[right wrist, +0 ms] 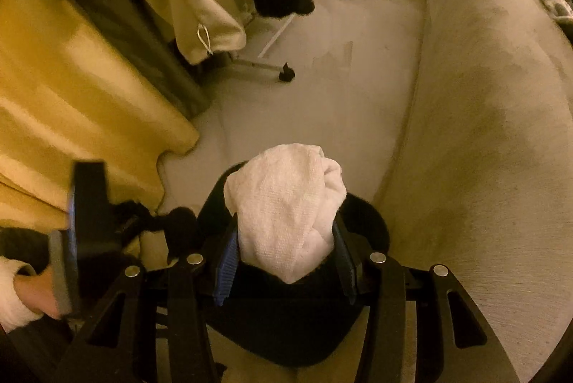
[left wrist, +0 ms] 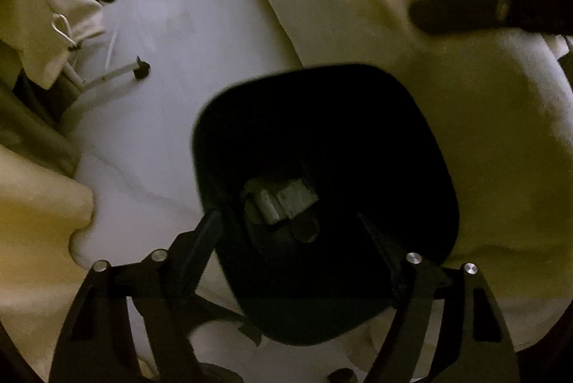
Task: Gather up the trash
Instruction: 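Lower the towel into the bin and open the right tool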
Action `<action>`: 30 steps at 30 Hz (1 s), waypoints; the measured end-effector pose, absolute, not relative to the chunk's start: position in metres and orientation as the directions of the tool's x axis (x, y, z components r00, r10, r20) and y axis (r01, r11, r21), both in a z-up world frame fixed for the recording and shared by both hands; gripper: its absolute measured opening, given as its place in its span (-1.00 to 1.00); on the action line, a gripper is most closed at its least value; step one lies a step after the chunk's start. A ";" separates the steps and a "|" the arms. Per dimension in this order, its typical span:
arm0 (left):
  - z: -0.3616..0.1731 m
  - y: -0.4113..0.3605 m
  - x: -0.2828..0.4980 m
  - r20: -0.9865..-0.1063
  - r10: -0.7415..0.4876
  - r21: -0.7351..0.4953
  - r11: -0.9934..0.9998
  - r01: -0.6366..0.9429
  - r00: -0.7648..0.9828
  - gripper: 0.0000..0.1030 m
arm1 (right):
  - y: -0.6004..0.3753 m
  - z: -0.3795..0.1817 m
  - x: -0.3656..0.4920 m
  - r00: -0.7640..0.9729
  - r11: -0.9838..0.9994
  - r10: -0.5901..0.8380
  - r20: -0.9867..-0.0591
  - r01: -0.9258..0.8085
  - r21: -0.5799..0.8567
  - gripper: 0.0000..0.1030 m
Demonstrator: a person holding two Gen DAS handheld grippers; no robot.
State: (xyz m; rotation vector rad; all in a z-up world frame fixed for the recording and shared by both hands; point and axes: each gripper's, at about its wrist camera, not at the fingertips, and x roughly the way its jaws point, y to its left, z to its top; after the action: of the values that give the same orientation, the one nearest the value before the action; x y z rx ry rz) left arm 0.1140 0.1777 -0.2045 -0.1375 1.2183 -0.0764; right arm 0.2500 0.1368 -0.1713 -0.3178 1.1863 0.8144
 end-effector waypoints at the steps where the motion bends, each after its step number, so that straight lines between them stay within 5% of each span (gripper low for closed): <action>1: -0.202 0.181 0.115 -0.927 -0.133 -0.149 0.989 -0.020 0.352 0.48 | 0.138 -0.175 0.250 0.131 0.681 0.385 -0.913 -0.709 0.186 -0.06; 30: -0.093 0.228 0.124 -0.774 -0.135 -0.240 0.967 -0.090 0.619 -0.08 | 0.170 -0.264 0.230 0.002 0.649 0.201 -0.980 -0.749 0.132 -0.06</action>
State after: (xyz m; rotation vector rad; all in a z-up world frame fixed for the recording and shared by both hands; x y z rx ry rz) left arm 0.1242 0.2277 -0.0933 -0.2673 0.9057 -0.0263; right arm 0.2297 0.1697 -0.2643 -0.5048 1.3771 0.7976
